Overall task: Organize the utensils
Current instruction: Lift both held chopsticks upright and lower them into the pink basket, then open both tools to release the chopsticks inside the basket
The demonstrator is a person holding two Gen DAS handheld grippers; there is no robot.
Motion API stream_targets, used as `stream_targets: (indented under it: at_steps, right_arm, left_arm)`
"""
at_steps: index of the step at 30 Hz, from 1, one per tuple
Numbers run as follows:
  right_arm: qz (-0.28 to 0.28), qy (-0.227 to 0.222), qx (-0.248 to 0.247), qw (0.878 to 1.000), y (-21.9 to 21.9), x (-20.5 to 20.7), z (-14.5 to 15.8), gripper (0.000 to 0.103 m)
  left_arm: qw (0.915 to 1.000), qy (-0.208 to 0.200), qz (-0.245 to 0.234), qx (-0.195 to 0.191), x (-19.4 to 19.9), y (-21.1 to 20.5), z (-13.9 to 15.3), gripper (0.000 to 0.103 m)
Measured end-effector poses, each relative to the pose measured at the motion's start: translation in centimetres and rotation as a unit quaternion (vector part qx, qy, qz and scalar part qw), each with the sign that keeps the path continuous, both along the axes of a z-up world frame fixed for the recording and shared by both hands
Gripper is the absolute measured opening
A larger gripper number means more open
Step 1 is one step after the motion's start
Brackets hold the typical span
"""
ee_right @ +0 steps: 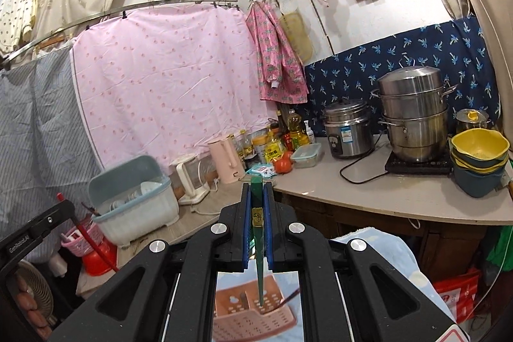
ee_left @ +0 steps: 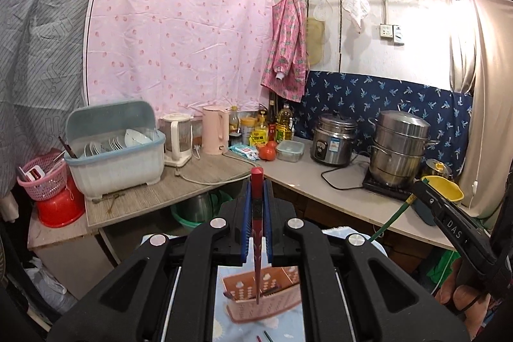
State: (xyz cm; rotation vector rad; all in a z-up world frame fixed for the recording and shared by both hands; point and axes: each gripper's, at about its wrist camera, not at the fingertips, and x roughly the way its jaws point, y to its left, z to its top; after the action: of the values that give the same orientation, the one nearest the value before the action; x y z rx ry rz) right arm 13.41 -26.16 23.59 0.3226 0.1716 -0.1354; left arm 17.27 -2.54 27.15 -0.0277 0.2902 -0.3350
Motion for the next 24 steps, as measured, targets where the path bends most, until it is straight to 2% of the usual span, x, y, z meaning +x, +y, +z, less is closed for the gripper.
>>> stream_targets:
  at_steps: [4, 10, 19, 20, 22, 24]
  right_arm:
    - [0.0, 0.012, 0.004, 1.0, -0.1, 2.5, -0.9, 0.007]
    - [0.016, 0.056, 0.004, 0.998, 0.3, 6.0, -3.5, 0.007]
    - [0.052, 0.15, -0.023, 0.987, 2.0, 10.1, -6.5, 0.007]
    - [0.05, 0.151, -0.02, 0.987, 2.0, 10.0, -6.6, 0.012]
    - [0.047, 0.15, -0.018, 0.987, 1.8, 9.7, -6.5, 0.021]
    - [0.047, 0.147, -0.017, 0.988, 1.8, 9.3, -6.4, 0.026]
  left_arm:
    - [1.0, 0.0, 0.003, -0.001, 1.8, 0.1, -0.5, 0.007]
    - [0.9996, 0.025, 0.011, 0.008, 4.5, -0.2, -2.5, 0.007]
    - [0.9976, 0.065, 0.021, 0.014, 6.7, -0.4, -5.5, 0.008]
    - [0.9973, 0.067, 0.026, 0.011, 6.8, -0.2, -5.6, 0.009]
    - [0.9968, 0.074, 0.03, 0.006, 7.0, 0.0, -5.8, 0.028]
    - [0.9966, 0.075, 0.036, 0.003, 6.8, 0.2, -5.9, 0.032]
